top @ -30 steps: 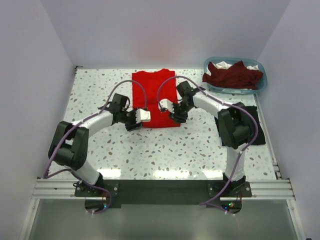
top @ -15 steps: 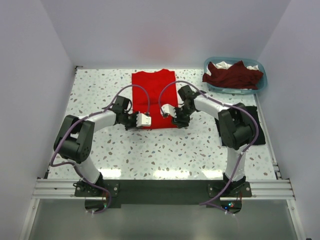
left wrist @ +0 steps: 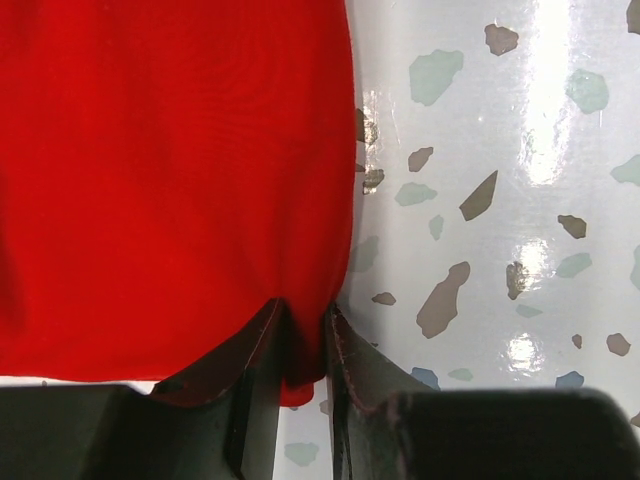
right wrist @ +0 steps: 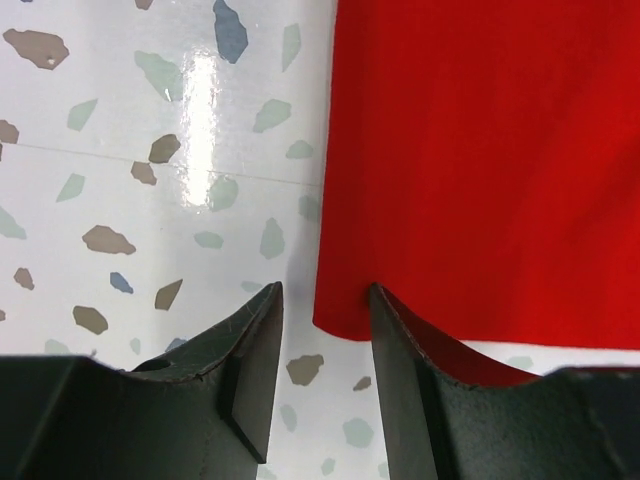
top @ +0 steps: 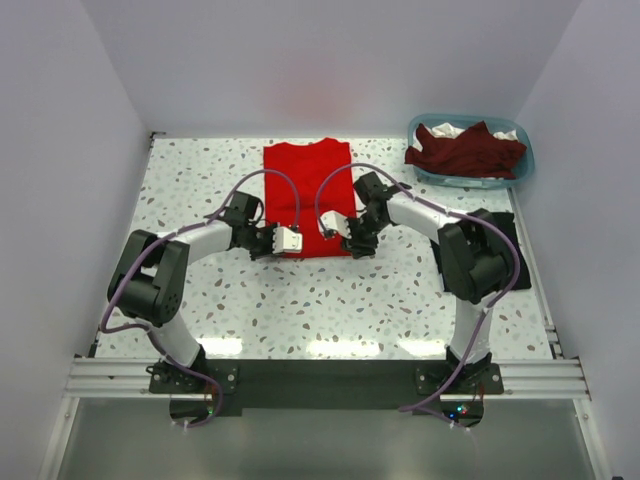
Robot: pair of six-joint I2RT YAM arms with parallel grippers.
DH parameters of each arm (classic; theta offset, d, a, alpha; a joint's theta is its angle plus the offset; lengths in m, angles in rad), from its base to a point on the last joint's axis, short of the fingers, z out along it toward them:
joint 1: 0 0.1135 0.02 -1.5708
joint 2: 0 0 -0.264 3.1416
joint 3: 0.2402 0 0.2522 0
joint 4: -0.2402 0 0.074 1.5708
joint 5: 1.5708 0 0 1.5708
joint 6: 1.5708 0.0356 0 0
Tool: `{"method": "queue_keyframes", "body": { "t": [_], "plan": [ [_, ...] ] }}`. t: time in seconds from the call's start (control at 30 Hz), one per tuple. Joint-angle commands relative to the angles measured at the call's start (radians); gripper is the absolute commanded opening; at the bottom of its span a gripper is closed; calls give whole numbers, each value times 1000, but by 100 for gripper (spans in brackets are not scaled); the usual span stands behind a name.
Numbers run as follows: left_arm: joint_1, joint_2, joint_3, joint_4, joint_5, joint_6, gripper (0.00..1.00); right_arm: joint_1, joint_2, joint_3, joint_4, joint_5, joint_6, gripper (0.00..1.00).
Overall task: Fold and stack the t-shirts
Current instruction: Fold the tshirt
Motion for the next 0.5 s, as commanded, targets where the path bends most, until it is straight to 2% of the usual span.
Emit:
{"method": "queue_keyframes", "body": {
  "t": [0.0, 0.13, 0.17, 0.2, 0.23, 0.3, 0.47],
  "plan": [
    [10, 21, 9, -31, 5, 4, 27, 6, 41, 5, 36, -21, -24, 43],
    [12, 23, 17, -40, 3, -4, 27, 17, 61, -14, 39, -3, -47, 39],
    [13, 24, 20, -40, 3, -13, 25, 23, 63, -29, 40, 5, -60, 31],
    [13, 23, 23, -41, 8, -17, 19, 21, 61, -38, 48, 12, -60, 25],
    [15, 20, 31, -55, 13, -24, 14, 21, 60, -43, 51, 20, -48, 12],
    [21, -6, 37, -70, 25, -33, 2, 18, 52, -31, 43, 25, -25, 0],
    [72, -98, 110, -132, 79, -79, 0, -11, -16, 87, 25, -1, 108, 0]
  ]
}}
